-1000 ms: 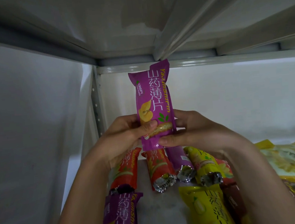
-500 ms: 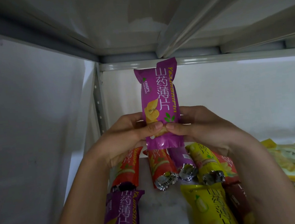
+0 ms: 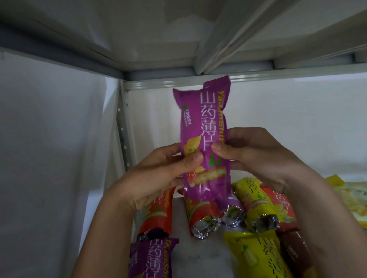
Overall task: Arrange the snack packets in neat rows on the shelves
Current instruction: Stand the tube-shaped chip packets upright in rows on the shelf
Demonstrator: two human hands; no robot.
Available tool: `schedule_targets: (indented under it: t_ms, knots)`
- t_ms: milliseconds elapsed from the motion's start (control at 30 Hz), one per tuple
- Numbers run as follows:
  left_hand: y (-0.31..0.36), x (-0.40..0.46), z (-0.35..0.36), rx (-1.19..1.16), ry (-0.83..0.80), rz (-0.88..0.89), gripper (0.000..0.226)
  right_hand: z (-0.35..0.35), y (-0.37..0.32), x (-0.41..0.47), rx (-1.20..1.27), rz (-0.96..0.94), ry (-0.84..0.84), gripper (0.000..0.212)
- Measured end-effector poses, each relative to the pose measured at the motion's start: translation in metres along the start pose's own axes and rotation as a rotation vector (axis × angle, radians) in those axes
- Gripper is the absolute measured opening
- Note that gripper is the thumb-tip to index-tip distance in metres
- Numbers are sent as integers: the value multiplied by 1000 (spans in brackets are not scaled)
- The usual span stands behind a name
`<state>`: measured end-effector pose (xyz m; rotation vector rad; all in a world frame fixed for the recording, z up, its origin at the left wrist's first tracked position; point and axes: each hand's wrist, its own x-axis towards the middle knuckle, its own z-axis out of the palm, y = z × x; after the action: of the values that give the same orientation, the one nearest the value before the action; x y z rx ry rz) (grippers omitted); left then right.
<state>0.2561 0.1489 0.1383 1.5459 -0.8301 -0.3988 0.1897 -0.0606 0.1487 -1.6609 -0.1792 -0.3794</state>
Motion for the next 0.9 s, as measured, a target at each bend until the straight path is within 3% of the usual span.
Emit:
schedule_targets:
  t_ms: [167,333,533,733,900]
  knots:
    - [-1,0,-3,27,50,22,49,0,-1,-1,-20,-5,-86,43]
    - [-1,-2,-3,92,-16,11,54,1,-2,1,42,-95,34,29]
    - [3,0,0,29,118,97,49,6,-3,0,-20,-59,-76,27]
    - [3,-1,-2,94,102,99,54,4,-3,2,21,-123,66,28]
    - [5,0,3,-1,128,128,49,4,-2,2,-9,-135,77,20]
